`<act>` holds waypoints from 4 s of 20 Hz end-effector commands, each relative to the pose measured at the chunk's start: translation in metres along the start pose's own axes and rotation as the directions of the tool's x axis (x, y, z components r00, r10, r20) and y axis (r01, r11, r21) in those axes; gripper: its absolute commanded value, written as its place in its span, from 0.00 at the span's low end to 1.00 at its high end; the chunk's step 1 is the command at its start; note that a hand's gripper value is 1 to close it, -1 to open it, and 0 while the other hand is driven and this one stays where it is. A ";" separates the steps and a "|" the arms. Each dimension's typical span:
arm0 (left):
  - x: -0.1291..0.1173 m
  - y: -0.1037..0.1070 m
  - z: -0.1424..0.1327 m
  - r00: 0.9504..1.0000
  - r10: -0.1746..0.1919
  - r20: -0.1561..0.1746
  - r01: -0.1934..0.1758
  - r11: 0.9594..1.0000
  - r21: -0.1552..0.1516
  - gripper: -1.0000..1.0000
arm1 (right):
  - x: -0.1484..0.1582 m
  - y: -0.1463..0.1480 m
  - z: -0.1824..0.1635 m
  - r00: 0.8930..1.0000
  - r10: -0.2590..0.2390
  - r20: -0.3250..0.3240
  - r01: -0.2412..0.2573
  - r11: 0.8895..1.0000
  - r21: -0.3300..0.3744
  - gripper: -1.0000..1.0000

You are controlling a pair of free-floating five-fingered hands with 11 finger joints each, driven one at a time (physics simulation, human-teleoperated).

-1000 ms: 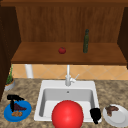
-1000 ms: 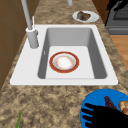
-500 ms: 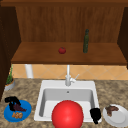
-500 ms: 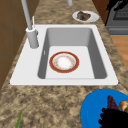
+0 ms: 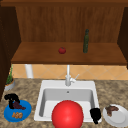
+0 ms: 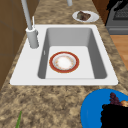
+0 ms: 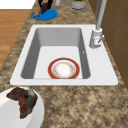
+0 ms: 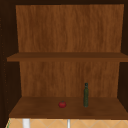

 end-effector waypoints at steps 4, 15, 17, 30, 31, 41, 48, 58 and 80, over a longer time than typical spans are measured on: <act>0.003 0.023 -0.034 1.000 0.002 -0.019 -0.003 1.000 -0.019 1.00 | 0.000 0.000 0.000 1.000 0.000 0.000 0.000 1.000 0.000 0.50; -0.018 0.027 -0.098 0.998 -0.003 -0.060 -0.001 0.998 -0.063 1.00 | 0.000 0.000 0.000 1.000 0.000 0.000 0.000 1.000 0.000 0.50; -0.023 0.028 -0.111 0.998 -0.003 -0.061 0.000 0.998 -0.061 1.00 | 0.000 0.000 0.000 1.000 0.000 0.000 0.000 1.000 0.000 0.50; -0.062 0.011 -0.188 0.997 0.002 -0.082 -0.008 0.997 -0.072 1.00 | 0.000 0.000 0.000 1.000 0.000 0.000 0.000 1.000 0.000 0.50; -0.065 0.011 -0.194 0.997 0.000 -0.083 -0.006 0.997 -0.073 1.00 | 0.000 0.000 0.000 1.000 0.000 0.000 0.000 1.000 0.000 0.50; -0.103 -0.001 -0.253 0.995 0.005 -0.100 -0.014 0.996 -0.085 1.00 | 0.000 0.000 0.000 1.000 0.000 0.000 0.000 1.000 0.000 0.50; -0.134 -0.007 -0.297 0.995 0.003 -0.101 -0.011 0.996 -0.085 1.00 | 0.000 0.000 0.000 1.000 0.000 0.000 0.000 1.000 0.000 0.50; -0.214 -0.051 -0.340 0.995 -0.018 -0.099 0.011 0.997 -0.070 1.00 | 0.000 0.000 0.000 1.000 0.000 0.000 0.000 1.000 0.000 0.50; -0.431 -0.175 -0.369 0.995 -0.030 -0.096 0.022 0.996 -0.084 1.00 | 0.000 0.000 0.000 1.000 0.000 0.000 0.000 1.000 0.000 0.50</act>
